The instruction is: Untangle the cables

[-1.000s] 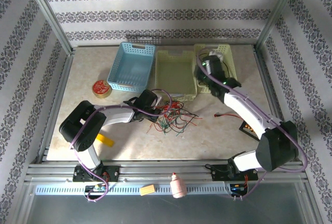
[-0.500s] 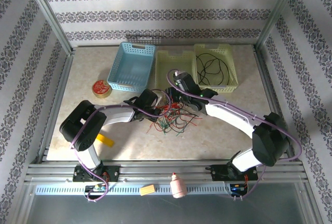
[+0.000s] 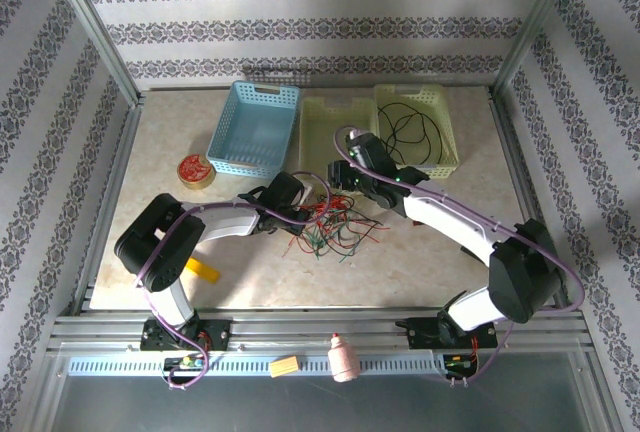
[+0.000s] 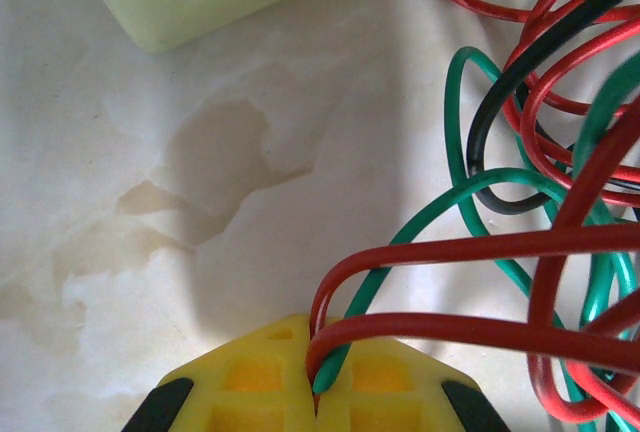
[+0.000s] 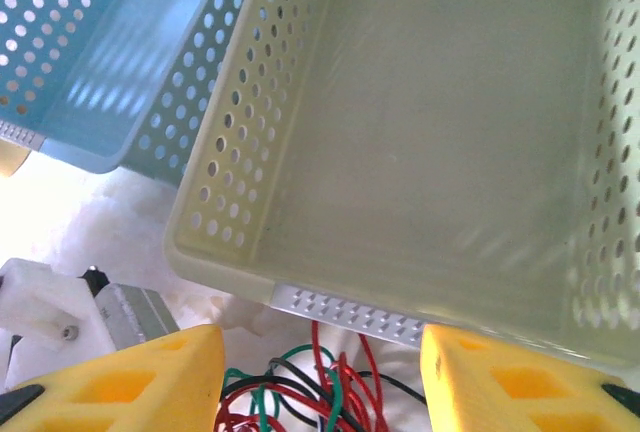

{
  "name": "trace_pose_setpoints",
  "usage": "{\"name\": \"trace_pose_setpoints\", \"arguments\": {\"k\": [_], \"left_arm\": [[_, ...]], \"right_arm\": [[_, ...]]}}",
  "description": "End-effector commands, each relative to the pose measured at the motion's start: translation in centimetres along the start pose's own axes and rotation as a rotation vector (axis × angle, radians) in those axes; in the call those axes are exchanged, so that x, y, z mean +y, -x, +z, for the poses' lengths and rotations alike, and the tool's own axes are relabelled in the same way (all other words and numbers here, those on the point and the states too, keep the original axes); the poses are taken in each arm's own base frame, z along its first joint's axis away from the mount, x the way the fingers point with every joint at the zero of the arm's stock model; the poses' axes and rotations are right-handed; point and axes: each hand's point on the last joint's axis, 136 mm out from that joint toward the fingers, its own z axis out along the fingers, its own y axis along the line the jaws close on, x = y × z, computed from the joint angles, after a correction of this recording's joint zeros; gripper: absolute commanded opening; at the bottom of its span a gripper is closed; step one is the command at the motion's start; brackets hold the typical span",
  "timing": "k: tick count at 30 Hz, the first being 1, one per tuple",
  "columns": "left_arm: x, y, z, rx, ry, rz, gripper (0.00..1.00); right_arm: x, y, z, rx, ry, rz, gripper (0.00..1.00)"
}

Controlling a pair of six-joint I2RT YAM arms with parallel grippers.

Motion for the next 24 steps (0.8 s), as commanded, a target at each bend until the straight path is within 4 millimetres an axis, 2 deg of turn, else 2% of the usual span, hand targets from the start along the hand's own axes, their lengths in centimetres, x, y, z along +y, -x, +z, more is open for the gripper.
{"name": "trace_pose_setpoints", "arguments": {"k": [1, 5, 10, 12, 18, 24], "left_arm": [[0.7, -1.0, -0.8, 0.042, 0.050, -0.001, 0.00], [0.8, -1.1, -0.8, 0.044, 0.051, -0.005, 0.00], [0.6, -0.8, -1.0, 0.031, 0.045, -0.009, 0.00], [0.7, -0.7, -1.2, 0.029, 0.054, -0.004, 0.00], [1.0, -0.9, -1.5, 0.031, 0.070, 0.008, 0.00], [1.0, -1.1, -1.2, 0.039, 0.065, 0.010, 0.00]], "right_arm": [[-0.4, -0.1, -0.4, -0.001, 0.019, 0.028, 0.54], [0.7, -0.9, -0.2, 0.046, 0.082, 0.032, 0.52], [2.8, -3.1, -0.2, 0.143, 0.203, 0.015, 0.49], [2.2, -3.7, -0.4, 0.157, 0.200, 0.048, 0.47], [-1.7, -5.5, -1.9, 0.191, 0.201, 0.198, 0.46], [-2.0, -7.4, -2.2, 0.254, 0.258, 0.220, 0.44]]}}
